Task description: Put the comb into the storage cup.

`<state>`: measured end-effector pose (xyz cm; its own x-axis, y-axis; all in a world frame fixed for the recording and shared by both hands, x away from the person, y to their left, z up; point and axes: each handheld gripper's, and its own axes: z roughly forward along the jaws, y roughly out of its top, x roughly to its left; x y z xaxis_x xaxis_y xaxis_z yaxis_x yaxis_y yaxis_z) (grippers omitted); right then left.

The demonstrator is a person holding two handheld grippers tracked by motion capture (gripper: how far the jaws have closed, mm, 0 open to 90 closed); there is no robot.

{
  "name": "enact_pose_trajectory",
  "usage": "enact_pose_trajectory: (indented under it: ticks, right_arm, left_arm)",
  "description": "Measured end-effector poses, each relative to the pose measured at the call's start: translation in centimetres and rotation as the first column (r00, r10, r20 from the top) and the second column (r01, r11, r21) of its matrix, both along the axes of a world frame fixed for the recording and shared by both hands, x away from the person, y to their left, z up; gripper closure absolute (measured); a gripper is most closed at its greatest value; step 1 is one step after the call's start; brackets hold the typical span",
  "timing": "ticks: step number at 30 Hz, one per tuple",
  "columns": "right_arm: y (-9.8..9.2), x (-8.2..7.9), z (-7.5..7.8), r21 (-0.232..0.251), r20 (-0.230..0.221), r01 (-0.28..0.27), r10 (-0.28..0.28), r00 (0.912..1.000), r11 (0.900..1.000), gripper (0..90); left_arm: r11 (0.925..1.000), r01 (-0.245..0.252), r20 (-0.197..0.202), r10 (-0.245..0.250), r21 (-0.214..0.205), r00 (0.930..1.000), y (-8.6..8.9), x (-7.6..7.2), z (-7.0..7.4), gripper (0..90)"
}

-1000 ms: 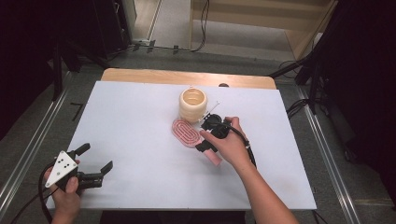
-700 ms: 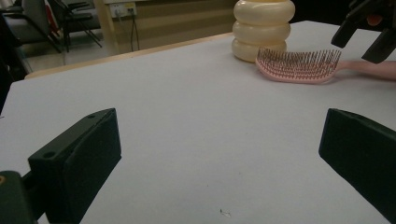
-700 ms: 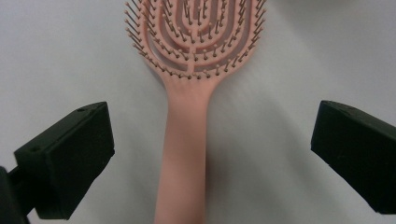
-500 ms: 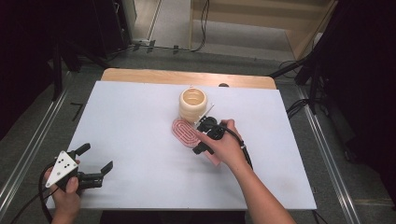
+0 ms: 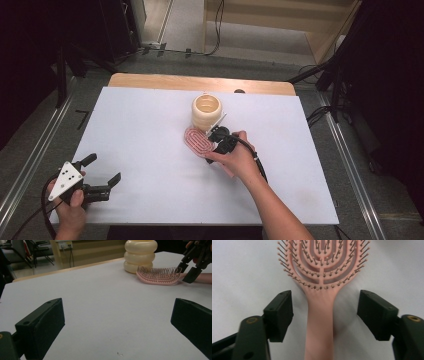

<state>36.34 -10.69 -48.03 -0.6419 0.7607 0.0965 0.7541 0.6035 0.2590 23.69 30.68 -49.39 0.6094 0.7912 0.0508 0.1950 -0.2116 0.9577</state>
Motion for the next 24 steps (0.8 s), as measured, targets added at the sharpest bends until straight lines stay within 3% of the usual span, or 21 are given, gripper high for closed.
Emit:
enact_pose_trajectory:
  ticks: [5, 10, 11, 12, 16, 24]
  right_arm:
    - [0.18, 0.02, -0.03, -0.023, 0.013, 0.017, -0.017, 0.9998, 0.9996, 38.7]
    - [0.37, -0.13, 0.04, -0.043, 0.029, -0.001, 0.002, 0.9996, 0.9991, 48.9]
    - [0.58, -0.30, 0.09, -0.037, 0.029, -0.026, 0.027, 0.9992, 0.9990, 59.0]
    - [0.63, -0.33, 0.14, -0.033, 0.024, -0.037, 0.038, 0.9990, 0.9988, 61.8]
    - [0.68, -0.40, 0.15, -0.045, 0.033, -0.037, 0.039, 0.9987, 0.9983, 65.4]
    - [0.29, -0.43, 0.15, -0.024, 0.043, -0.097, 0.098, 0.9943, 0.9950, 67.5]
  left_arm:
    - [1.0000, 0.002, 0.000, -0.002, 0.000, 1.0000, -0.02, 0.01, -0.01, 0.0]
    - [1.0000, 0.003, -0.001, -0.003, 0.000, 1.0000, -0.04, 0.02, -0.02, 0.0]
    - [1.0000, 0.003, -0.001, -0.003, 0.001, 1.0000, -0.05, 0.02, -0.02, 0.0]
    - [1.0000, 0.002, -0.001, -0.002, 0.002, 1.0000, -0.06, 0.01, -0.02, 0.0]
    - [1.0000, 0.004, -0.001, -0.004, 0.004, 1.0000, -0.06, 0.01, -0.02, 0.0]
    - [1.0000, 0.004, -0.001, -0.004, 0.001, 1.0000, -0.05, 0.02, -0.02, 0.0]
